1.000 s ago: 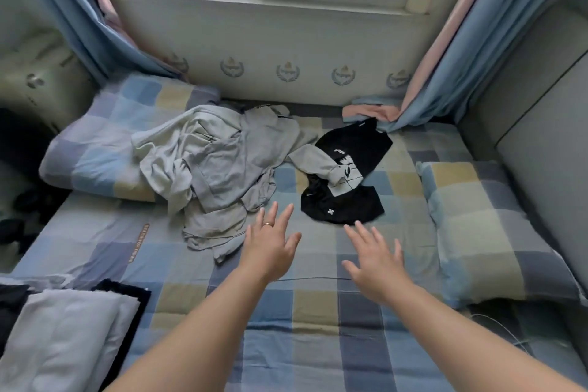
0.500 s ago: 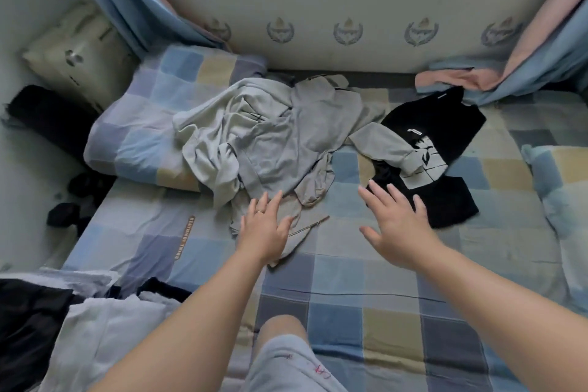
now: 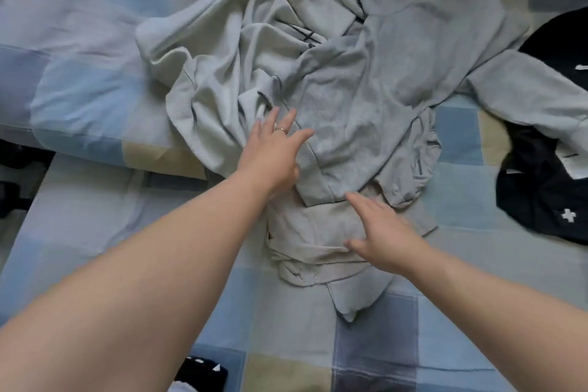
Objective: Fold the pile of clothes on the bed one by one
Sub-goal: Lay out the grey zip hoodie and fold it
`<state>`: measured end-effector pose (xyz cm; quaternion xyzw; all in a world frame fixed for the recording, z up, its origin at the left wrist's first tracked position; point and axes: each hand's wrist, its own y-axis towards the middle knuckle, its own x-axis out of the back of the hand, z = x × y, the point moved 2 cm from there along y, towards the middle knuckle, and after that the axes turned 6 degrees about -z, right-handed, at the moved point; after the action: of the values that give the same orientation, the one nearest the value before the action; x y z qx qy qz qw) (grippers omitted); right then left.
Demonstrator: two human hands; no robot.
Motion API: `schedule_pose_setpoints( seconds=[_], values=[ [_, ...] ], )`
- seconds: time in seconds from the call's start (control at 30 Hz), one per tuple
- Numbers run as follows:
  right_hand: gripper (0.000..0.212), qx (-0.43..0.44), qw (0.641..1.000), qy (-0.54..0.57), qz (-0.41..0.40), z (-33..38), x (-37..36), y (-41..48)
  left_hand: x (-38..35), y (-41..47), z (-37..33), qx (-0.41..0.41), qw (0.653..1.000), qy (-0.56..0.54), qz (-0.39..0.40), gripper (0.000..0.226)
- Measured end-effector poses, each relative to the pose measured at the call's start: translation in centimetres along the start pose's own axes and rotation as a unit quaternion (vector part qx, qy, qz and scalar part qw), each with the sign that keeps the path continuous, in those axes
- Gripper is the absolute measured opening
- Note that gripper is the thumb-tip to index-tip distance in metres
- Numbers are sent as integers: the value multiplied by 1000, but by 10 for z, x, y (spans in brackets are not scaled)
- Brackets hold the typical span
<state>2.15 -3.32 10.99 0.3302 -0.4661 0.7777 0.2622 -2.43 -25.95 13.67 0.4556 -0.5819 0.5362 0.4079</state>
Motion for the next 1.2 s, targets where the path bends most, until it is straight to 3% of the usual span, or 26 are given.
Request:
schedule_pose_setpoints(
  seconds=[0.23,0.4,0.57,0.67,0.73,0.83,0.93,1.07,1.2],
  values=[
    [116,-4,999,27,-38,28,-31,110,-31,57,44,-48,998,43,10,64],
    [115,-64,996,37,-56,41,-43,116,-36,59,36,-32,992,44,-117,13],
    [105,-65,988,133,-35,40,-14,106,-17,68,22,-40,991,91,-89,22],
    [99,-63,975,197,-82,41,16,88,10,59,0,-48,991,17,-122,13],
    [87,-61,958,251,-127,43,41,64,44,42,-20,-23,985,-105,-133,9],
    [55,-72,930,327,-154,42,83,19,93,10,-57,2,941,-323,-99,5],
    [19,-95,917,343,-182,29,126,-34,143,-21,-107,-26,906,-417,-61,7],
    [16,-61,908,348,-226,7,175,-134,210,-67,-166,-34,875,-481,-47,15],
    [17,-12,879,379,-290,-20,208,-252,277,-133,-223,-49,860,-493,-126,20]
  ],
)
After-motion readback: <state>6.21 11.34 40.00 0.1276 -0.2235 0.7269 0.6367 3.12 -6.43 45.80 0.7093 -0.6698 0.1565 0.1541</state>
